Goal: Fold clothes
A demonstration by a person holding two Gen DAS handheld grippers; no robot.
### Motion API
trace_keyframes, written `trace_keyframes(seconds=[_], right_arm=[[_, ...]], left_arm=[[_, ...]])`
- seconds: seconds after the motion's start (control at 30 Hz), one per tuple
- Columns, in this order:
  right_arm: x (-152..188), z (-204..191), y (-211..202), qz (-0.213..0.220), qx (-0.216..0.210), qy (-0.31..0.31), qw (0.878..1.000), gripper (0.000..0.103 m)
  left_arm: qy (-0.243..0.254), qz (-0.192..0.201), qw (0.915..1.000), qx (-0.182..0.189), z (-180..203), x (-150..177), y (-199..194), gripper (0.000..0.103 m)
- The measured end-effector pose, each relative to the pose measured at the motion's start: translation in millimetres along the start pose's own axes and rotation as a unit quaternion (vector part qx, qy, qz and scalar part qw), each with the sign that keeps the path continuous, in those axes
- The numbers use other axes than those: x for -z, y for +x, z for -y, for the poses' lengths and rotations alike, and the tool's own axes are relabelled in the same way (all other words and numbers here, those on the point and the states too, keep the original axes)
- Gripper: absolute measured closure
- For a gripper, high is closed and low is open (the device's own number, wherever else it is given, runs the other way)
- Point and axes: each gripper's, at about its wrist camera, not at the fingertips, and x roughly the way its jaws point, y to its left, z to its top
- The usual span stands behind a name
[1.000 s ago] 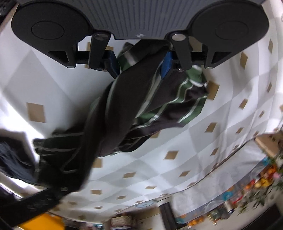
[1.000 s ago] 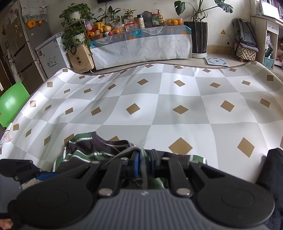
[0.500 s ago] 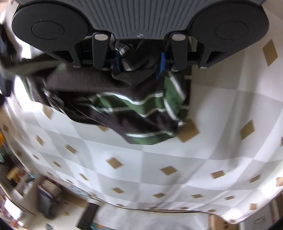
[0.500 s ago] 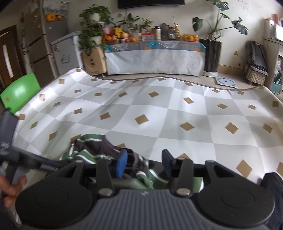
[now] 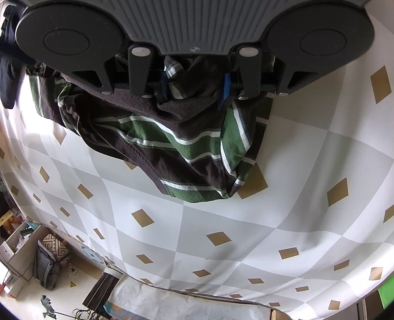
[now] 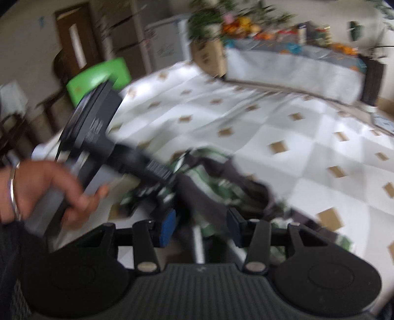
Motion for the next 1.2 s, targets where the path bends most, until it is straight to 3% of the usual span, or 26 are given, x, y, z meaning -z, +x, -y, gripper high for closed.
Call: trace_keyframes(seconds=[0.17, 0.43, 0.47, 0.6, 0.77, 1.0, 1.1, 1.2], right_arm=[[14.8, -19.3, 31.3, -0.045, -0.003, -0.03, 0.999, 0.06], [22.0, -33.6, 76.3, -0.091, 0.057, -0.075, 0.991, 0.061], [22.7, -35.3, 82.0, -0.097, 0.063, -0.085, 0.99, 0.063], [24.8, -38.7, 93.0, -0.109, 0.07, -0.097, 0.987, 0.091], [14.6, -32.4, 78.1, -0.076, 0.038, -0.075, 0.994, 0.098], [-11.3, -2.6, 25.0, 0.019, -0.038, 0.026, 0.999, 0.098], [-17.7, 21.0, -0.1, 0.074, -0.09, 0.108, 0.987, 0.098], [-15.5, 51.1, -16.4, 0.127, -0.11, 0.208, 0.964, 0.098]], left_arm=[[-0.004, -0.003, 1.0, 0.005, -2.2, -2.0, -0.5, 0.065], [-0.01, -0.006, 0.9999, 0.013, -5.8, -4.4, -1.6, 0.065], [-0.011, -0.006, 0.9998, 0.014, -6.6, -5.0, -1.7, 0.065], [-0.016, -0.003, 0.9998, 0.014, -10.4, -6.4, -3.9, 0.065], [-0.015, 0.022, 0.9996, -0.003, -14.5, -9.2, -15.7, 0.065], [-0.039, 0.068, 0.9969, -0.01, -28.8, -16.1, -43.5, 0.064], [-0.05, 0.084, 0.9951, -0.014, -34.7, -18.9, -55.0, 0.059], [-0.054, 0.087, 0.9946, -0.018, -38.6, -19.9, -62.7, 0.055]])
